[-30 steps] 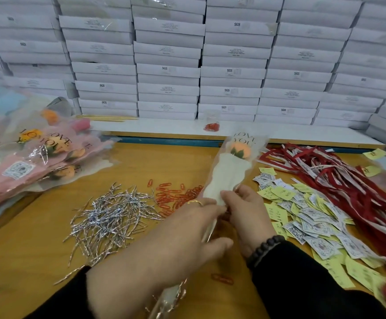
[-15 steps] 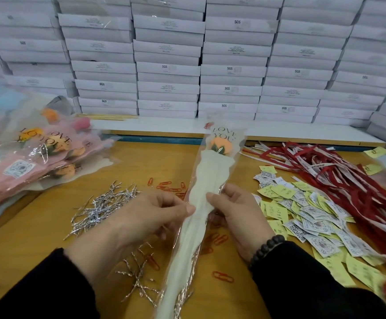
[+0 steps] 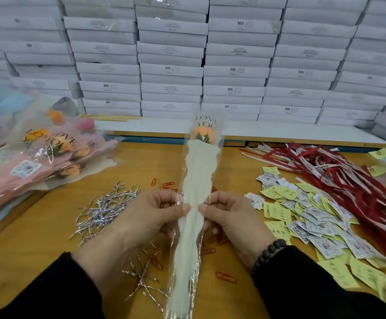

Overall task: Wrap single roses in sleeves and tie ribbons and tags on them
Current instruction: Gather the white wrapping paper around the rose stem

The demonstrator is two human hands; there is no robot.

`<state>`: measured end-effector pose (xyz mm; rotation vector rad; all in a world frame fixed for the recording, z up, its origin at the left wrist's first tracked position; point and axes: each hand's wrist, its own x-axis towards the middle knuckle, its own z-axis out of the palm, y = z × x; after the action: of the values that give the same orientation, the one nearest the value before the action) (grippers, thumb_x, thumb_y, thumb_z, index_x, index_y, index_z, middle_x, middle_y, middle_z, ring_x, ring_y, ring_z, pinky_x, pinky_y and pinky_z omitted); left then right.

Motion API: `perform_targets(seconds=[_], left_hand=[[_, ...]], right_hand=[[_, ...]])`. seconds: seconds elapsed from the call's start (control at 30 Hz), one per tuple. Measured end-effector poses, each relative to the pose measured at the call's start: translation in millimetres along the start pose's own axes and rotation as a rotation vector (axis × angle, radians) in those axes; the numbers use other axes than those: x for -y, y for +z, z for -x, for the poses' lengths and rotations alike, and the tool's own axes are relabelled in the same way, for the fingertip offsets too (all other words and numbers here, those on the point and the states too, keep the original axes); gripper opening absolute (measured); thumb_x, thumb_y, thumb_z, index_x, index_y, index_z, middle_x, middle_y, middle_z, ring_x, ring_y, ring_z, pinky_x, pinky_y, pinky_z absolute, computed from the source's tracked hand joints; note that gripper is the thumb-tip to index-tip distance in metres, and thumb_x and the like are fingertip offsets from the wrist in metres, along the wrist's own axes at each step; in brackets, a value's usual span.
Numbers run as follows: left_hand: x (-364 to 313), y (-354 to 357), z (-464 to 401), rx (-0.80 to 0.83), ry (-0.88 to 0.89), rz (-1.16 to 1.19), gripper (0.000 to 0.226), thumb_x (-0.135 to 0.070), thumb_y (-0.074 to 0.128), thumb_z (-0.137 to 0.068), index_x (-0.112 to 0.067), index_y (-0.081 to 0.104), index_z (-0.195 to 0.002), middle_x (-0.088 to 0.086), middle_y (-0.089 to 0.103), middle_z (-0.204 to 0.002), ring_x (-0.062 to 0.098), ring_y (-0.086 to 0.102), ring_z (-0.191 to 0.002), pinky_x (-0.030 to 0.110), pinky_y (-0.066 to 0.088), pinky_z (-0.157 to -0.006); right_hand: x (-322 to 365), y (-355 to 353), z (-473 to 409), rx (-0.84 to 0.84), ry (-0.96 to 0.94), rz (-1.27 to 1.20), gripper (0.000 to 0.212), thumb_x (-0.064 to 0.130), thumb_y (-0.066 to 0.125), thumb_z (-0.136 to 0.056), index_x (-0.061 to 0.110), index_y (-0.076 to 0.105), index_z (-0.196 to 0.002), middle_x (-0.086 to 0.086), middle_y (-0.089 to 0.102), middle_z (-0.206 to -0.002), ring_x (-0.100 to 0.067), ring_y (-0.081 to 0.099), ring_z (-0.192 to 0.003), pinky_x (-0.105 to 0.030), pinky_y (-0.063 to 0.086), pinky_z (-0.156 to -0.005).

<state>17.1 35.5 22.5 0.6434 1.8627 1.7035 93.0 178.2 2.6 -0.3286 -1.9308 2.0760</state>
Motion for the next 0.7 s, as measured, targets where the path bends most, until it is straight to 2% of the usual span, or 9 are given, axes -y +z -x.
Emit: perform_targets(seconds=[0.13, 0.23, 0.3, 0.43, 0.53, 0.7], left_hand=[[3.9, -1.5, -1.7, -0.009, 0.006, 0.046, 0.017, -0.007, 0.059, -0.085, -0.003, 0.070, -0.073, 0.017, 0.066, -0.074, 0.026, 0.053, -0.067, 0.028, 0.045, -0.058], [5.4, -1.7, -3.9, -0.046, -0.004, 0.106, 0.013, -0.003, 0.060, -0.084, 0.001, 0.070, -0.078, 0.010, 0.064, -0.063, 0.014, 0.052, -0.053, 0.021, 0.044, -0.049], [6.1, -1.5, -5.1, -0.067, -0.007, 0.132, 0.007, 0.001, 0.062, -0.081, 0.003, 0.068, -0.081, 0.011, 0.063, -0.062, 0.011, 0.051, -0.046, 0.017, 0.042, -0.042], [7.6, 0.1, -6.1, -0.085, -0.012, 0.146, 0.002, 0.004, 0.063, -0.077, 0.002, 0.063, -0.077, 0.010, 0.060, -0.058, 0.010, 0.050, -0.042, 0.016, 0.040, -0.040], [8.9, 1.8, -7.0, -0.092, -0.015, 0.139, 0.007, 0.005, 0.064, -0.077, 0.001, 0.062, -0.072, 0.010, 0.059, -0.054, 0.009, 0.050, -0.040, 0.015, 0.038, -0.038], [9.5, 2.5, -7.2, -0.085, -0.013, 0.123, 0.010, 0.004, 0.065, -0.077, -0.002, 0.063, -0.069, 0.009, 0.061, -0.056, 0.008, 0.052, -0.041, 0.015, 0.037, -0.038]], right_hand=[[0.1, -0.1, 0.9, -0.015, -0.039, -0.016, 0.012, -0.002, 0.062, -0.083, 0.006, 0.057, -0.075, -0.002, 0.055, -0.048, -0.005, 0.048, -0.040, -0.013, 0.038, -0.041], [0.5, -0.1, 1.3, -0.023, -0.051, -0.007, 0.015, -0.002, 0.062, -0.083, 0.008, 0.058, -0.073, 0.000, 0.056, -0.050, -0.006, 0.050, -0.042, -0.013, 0.039, -0.043], [0.8, 0.0, 1.9, -0.015, -0.052, -0.003, 0.017, -0.002, 0.062, -0.083, 0.009, 0.059, -0.072, -0.001, 0.056, -0.050, -0.006, 0.051, -0.043, -0.013, 0.040, -0.044], [0.1, 0.8, 2.8, 0.002, -0.065, 0.024, 0.016, -0.002, 0.062, -0.083, 0.009, 0.059, -0.072, 0.001, 0.057, -0.049, -0.005, 0.051, -0.043, -0.013, 0.040, -0.045], [-0.1, 1.7, 3.2, 0.010, -0.074, 0.037, 0.011, -0.002, 0.062, -0.084, 0.006, 0.059, -0.076, 0.003, 0.056, -0.050, -0.004, 0.051, -0.044, -0.014, 0.040, -0.045], [-1.4, 3.1, 4.0, -0.007, -0.090, 0.057, 0.014, -0.002, 0.062, -0.083, 0.006, 0.058, -0.072, 0.001, 0.053, -0.053, -0.004, 0.050, -0.044, -0.014, 0.040, -0.045]])
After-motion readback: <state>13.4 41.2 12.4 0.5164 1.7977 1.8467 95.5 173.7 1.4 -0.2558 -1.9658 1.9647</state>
